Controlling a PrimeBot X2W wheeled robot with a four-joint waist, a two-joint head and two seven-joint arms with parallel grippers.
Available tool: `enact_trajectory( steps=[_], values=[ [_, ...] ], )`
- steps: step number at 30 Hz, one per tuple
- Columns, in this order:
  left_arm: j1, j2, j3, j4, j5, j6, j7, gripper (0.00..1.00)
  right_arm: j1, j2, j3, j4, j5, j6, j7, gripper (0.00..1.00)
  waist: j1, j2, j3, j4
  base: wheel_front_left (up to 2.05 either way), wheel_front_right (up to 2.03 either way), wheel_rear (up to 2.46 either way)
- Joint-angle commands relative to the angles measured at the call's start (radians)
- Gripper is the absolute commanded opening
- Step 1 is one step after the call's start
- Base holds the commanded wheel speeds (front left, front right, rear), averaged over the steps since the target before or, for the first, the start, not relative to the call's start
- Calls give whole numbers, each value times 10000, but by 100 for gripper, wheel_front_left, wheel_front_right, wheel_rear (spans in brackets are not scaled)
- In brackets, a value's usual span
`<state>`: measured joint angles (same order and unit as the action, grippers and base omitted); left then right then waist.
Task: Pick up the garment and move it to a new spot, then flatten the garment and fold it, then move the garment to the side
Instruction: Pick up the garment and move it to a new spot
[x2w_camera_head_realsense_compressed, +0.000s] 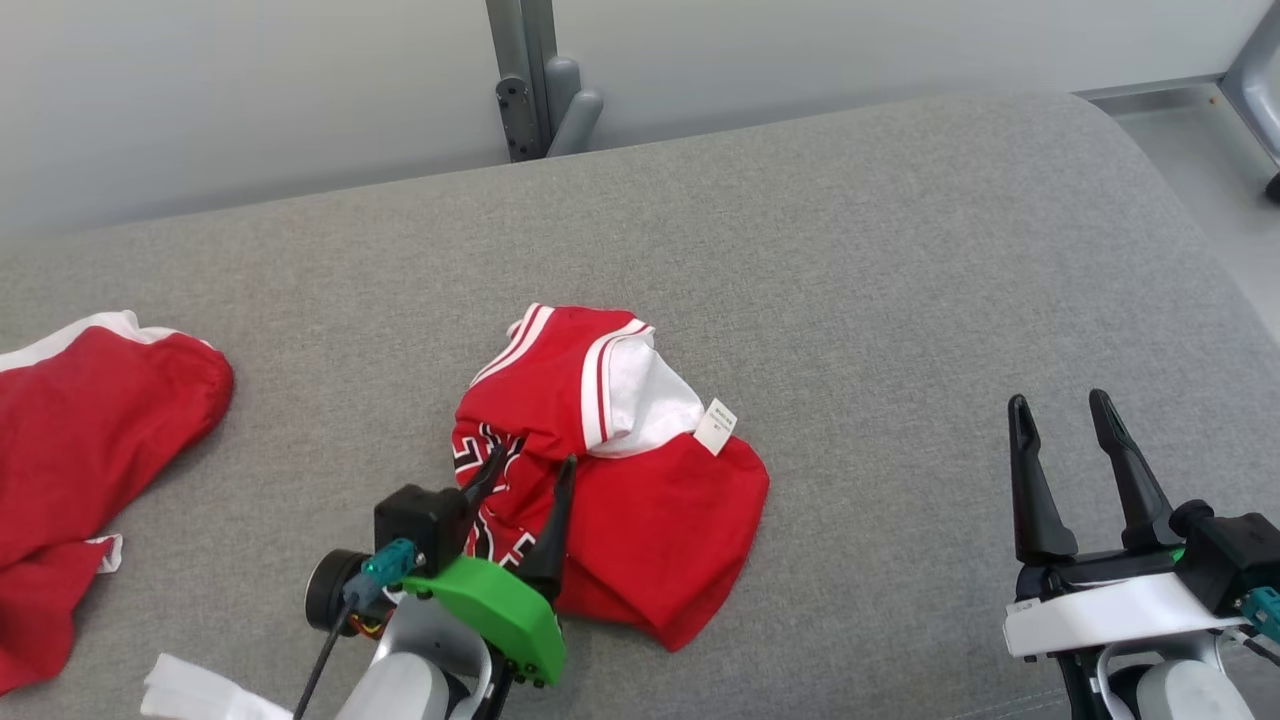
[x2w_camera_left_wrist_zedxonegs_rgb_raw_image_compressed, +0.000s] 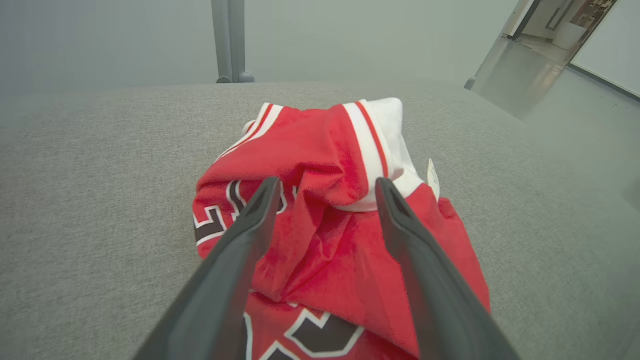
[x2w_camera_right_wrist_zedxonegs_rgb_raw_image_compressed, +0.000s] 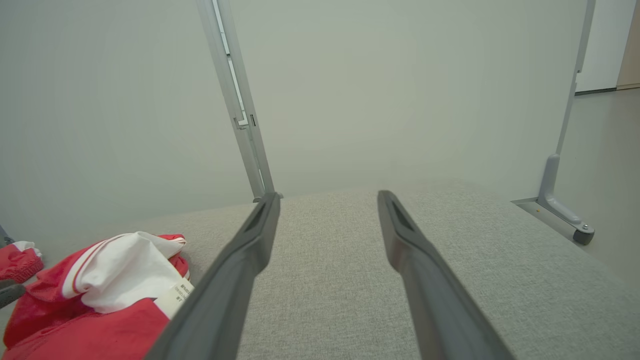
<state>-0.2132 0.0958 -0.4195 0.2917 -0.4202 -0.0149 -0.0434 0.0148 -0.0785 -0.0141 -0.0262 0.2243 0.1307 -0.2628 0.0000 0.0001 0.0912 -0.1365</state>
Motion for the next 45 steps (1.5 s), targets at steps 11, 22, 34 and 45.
enact_trajectory(
  steps=[11,22,34,45],
  values=[
    [1926,840,607,-764,617,979,-1864,100,481,-89,64,-175,-314,1,-33,100,0,-1,-572,477,0,0,0],
    [2781,939,1647,-983,870,518,-2215,100,874,-359,-178,39,-765,-1,-33,100,0,-1,-823,963,0,0,0],
    [3335,359,3235,-785,1485,-409,-2221,100,1017,-413,-675,685,-1075,-1,-33,100,0,-1,-906,1029,0,0,0],
    [3344,-55,3920,-715,1952,-844,-2222,100,869,-419,-775,1022,-1126,-1,-32,100,0,-1,-945,943,0,0,0]
  ],
)
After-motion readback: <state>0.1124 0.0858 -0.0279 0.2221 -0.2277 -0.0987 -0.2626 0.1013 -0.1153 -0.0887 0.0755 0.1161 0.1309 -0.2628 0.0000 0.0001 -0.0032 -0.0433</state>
